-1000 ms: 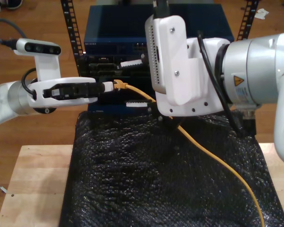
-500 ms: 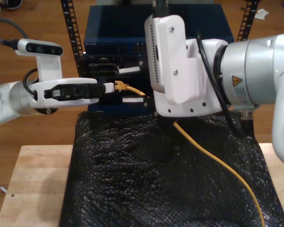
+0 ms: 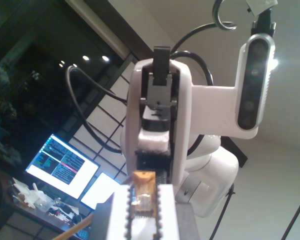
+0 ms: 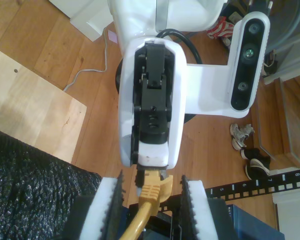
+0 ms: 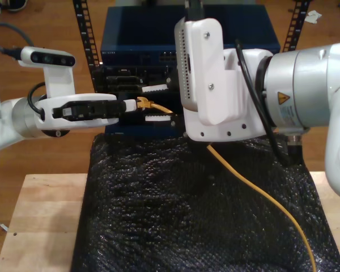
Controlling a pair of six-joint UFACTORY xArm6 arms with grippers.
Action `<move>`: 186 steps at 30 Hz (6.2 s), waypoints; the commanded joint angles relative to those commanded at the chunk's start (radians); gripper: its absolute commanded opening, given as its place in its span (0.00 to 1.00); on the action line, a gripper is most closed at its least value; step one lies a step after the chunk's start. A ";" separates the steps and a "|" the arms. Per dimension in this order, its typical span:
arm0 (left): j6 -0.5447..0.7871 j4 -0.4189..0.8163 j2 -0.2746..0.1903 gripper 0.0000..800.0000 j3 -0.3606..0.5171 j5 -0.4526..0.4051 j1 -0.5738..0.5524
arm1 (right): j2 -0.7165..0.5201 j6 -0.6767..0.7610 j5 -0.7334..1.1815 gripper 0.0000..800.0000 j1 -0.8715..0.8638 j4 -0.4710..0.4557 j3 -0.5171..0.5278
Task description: Grab the cable and plug it in
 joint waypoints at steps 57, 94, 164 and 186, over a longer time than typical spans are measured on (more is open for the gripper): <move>-0.026 -0.003 0.002 0.72 0.005 0.021 -0.015 | -0.005 0.003 -0.044 0.00 0.011 0.055 0.026; 0.011 0.106 -0.097 1.00 -0.107 -0.242 0.049 | 0.066 0.170 0.015 0.00 -0.224 0.061 0.002; 1.088 1.278 -0.350 1.00 0.032 -0.468 0.726 | 0.505 0.493 0.201 0.00 -0.480 -0.362 -0.026; 1.353 1.490 -0.549 1.00 0.511 -0.750 0.951 | 0.534 0.493 0.203 0.00 -0.480 -0.404 -0.026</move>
